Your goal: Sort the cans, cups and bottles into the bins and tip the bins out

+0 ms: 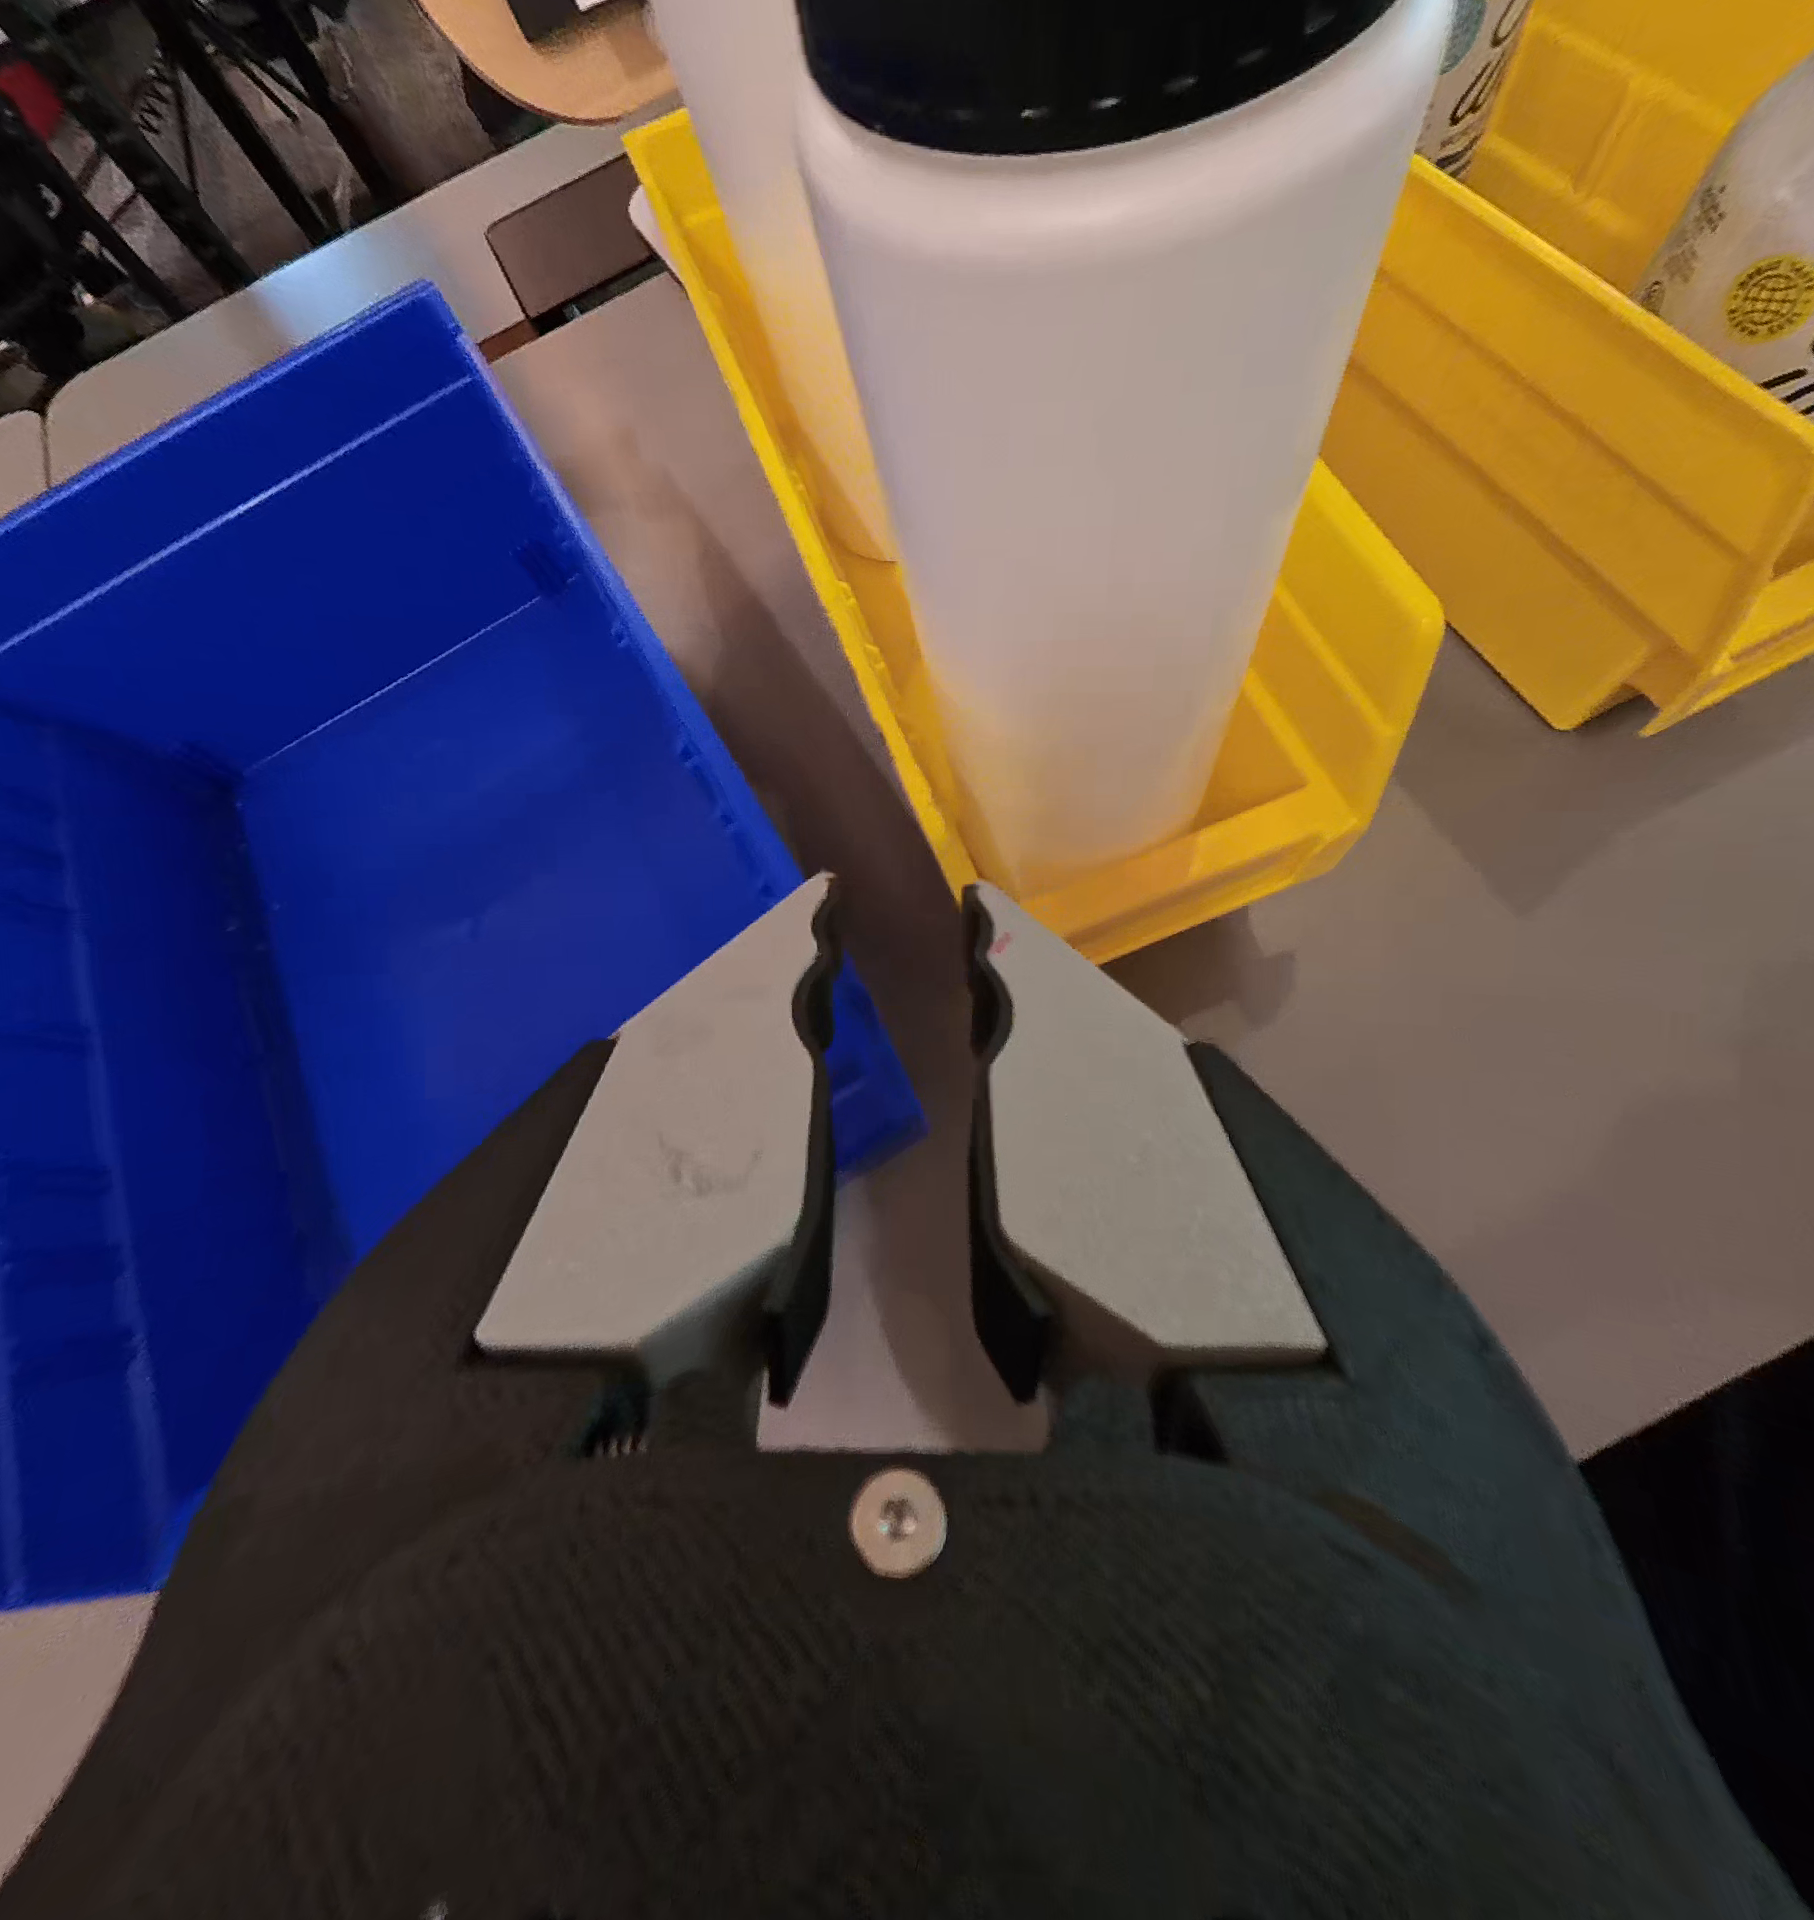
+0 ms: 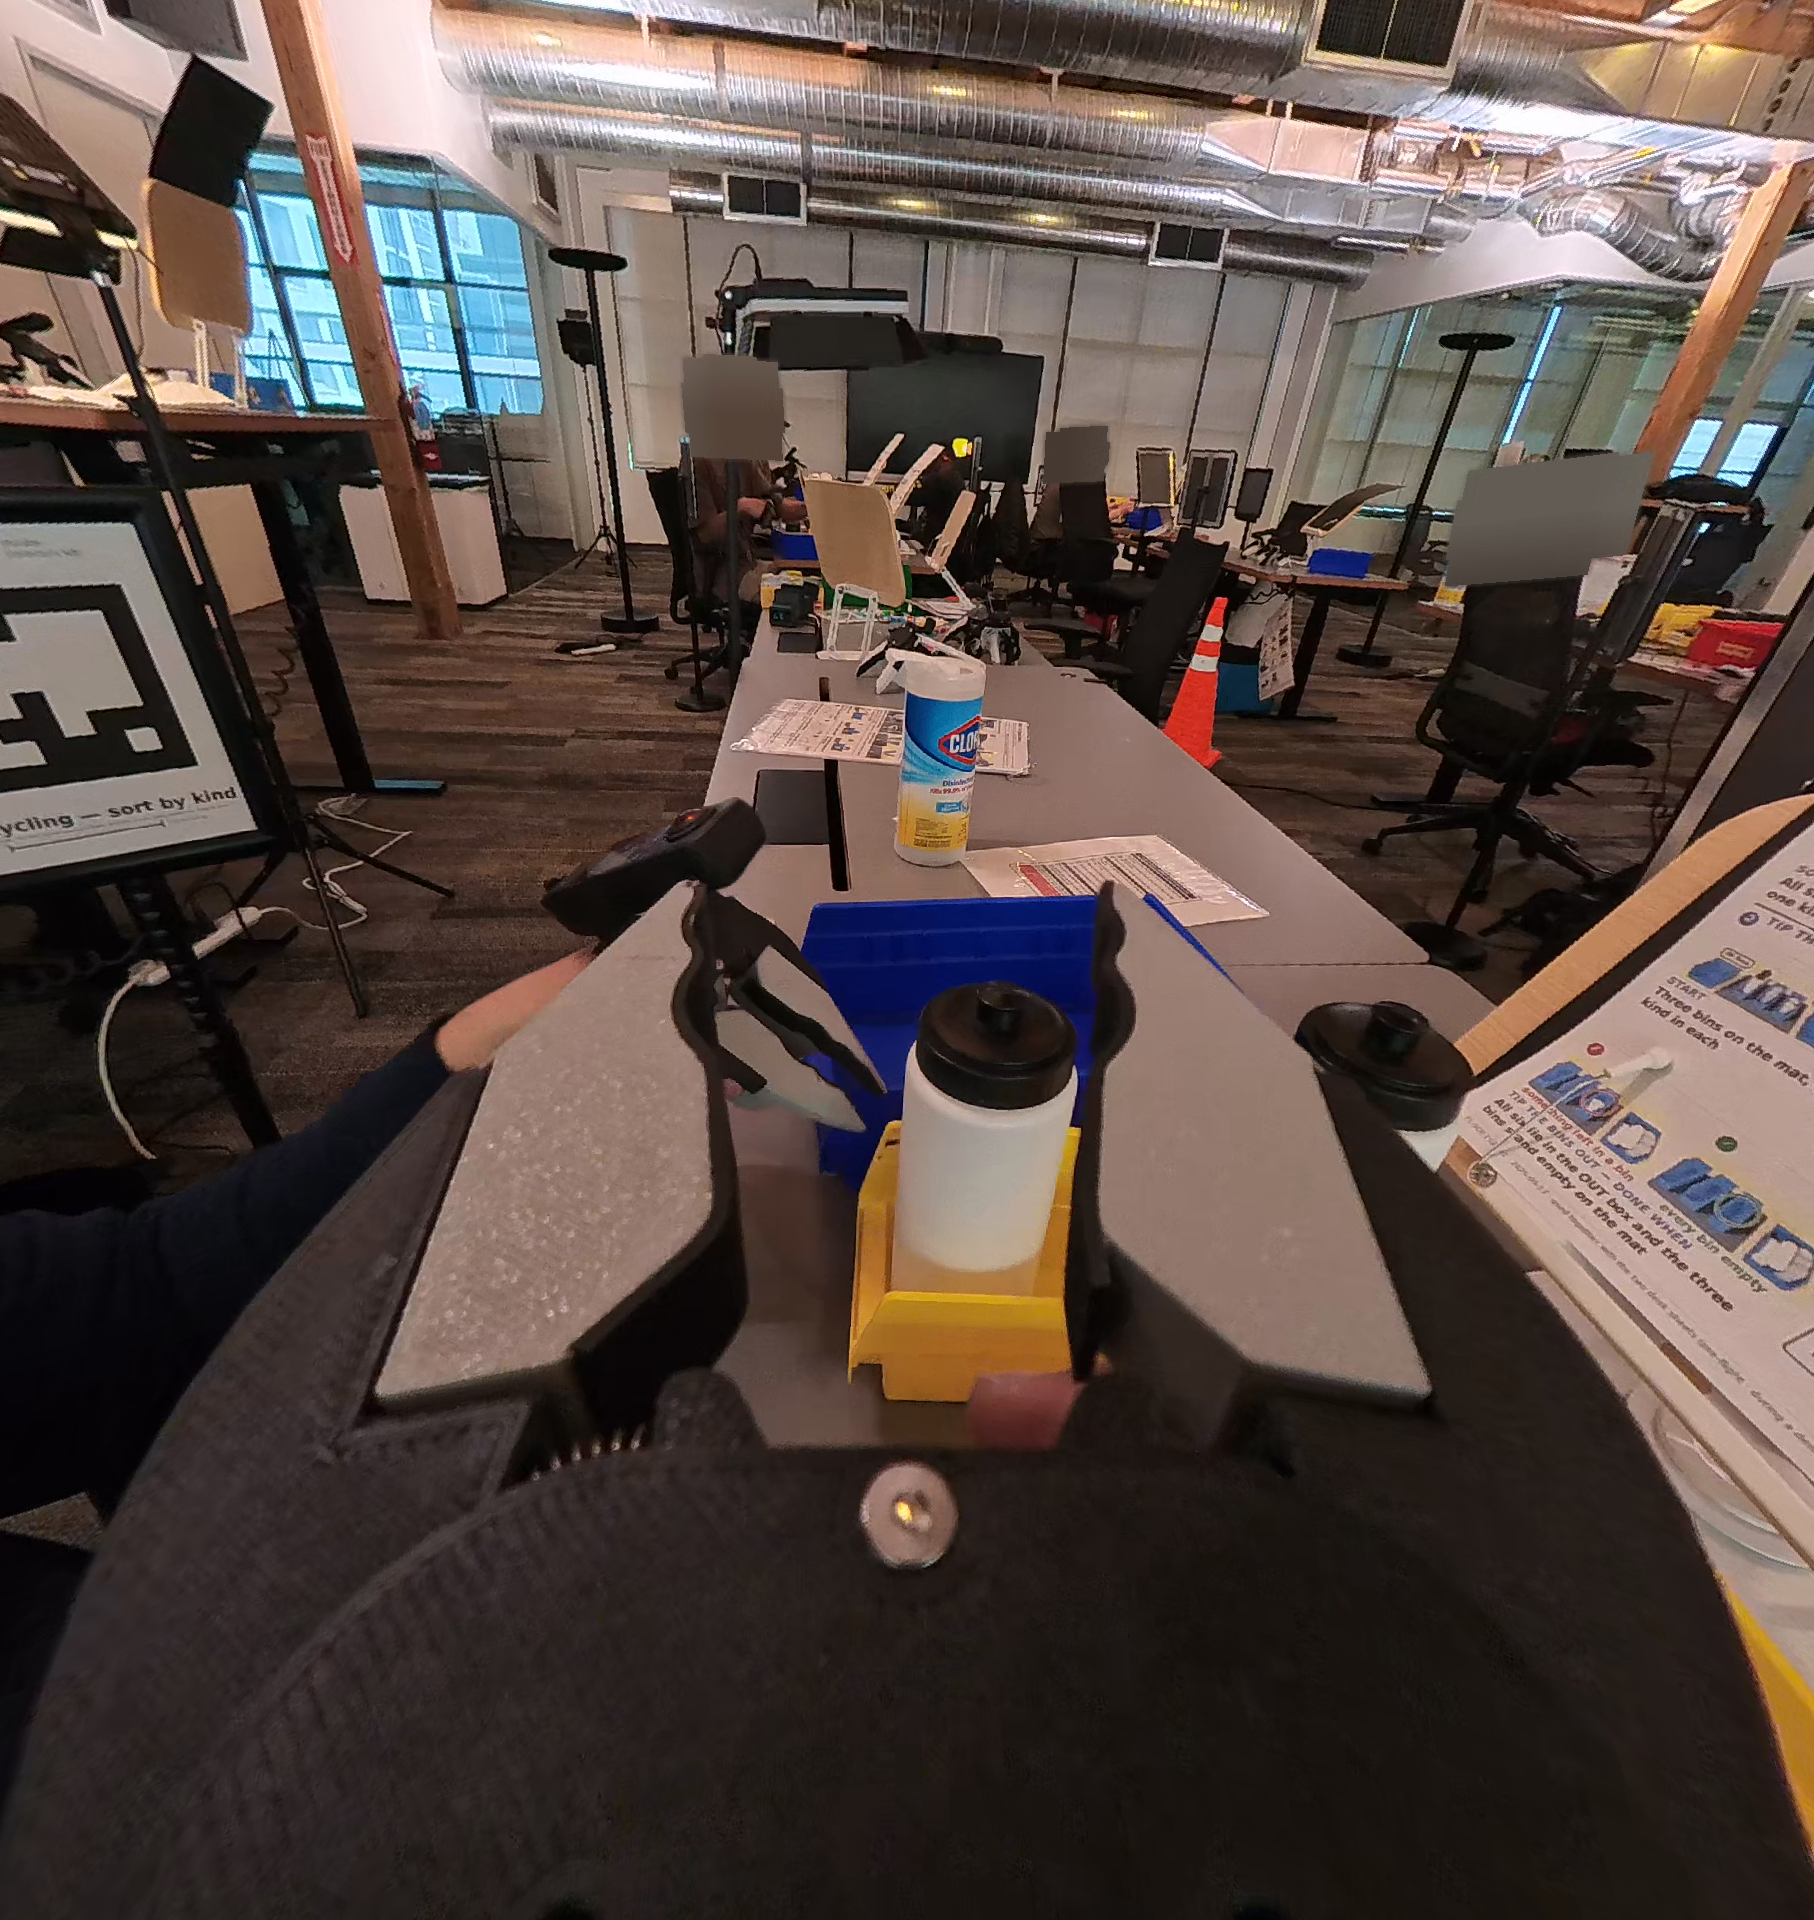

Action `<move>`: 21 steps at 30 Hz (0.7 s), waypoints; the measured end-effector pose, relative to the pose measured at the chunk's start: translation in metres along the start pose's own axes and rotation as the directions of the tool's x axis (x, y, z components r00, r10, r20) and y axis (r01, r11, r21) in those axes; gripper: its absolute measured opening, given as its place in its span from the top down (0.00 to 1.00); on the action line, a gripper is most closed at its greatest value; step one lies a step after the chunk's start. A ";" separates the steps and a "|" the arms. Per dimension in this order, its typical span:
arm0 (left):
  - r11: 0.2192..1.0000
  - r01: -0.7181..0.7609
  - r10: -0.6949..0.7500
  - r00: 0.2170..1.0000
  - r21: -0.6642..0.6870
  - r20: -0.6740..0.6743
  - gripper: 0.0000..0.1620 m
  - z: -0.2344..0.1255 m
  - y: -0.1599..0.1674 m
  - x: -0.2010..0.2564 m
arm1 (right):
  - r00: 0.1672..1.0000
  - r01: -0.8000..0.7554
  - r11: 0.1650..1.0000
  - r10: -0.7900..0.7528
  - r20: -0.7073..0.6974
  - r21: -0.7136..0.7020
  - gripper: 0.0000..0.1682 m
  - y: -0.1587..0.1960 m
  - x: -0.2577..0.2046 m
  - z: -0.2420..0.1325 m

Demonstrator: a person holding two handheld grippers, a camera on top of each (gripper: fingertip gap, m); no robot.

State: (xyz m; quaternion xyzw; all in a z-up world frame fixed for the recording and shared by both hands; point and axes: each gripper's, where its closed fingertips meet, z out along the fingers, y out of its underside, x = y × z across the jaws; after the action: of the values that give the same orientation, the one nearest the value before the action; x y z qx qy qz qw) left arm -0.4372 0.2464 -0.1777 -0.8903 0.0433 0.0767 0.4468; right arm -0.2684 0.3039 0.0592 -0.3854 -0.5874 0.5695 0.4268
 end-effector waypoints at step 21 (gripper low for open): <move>0.999 0.031 -0.036 0.980 0.026 0.198 1.00 0.009 0.008 -0.047 | 1.000 0.012 0.999 -0.012 -0.007 -0.032 0.57 0.005 -0.003 0.000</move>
State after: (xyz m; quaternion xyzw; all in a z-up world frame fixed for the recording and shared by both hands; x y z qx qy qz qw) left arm -0.4856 0.2492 -0.1813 -0.8737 -0.0157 0.1570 0.4601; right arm -0.2679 0.3010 0.0544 -0.3908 -0.5972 0.5561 0.4260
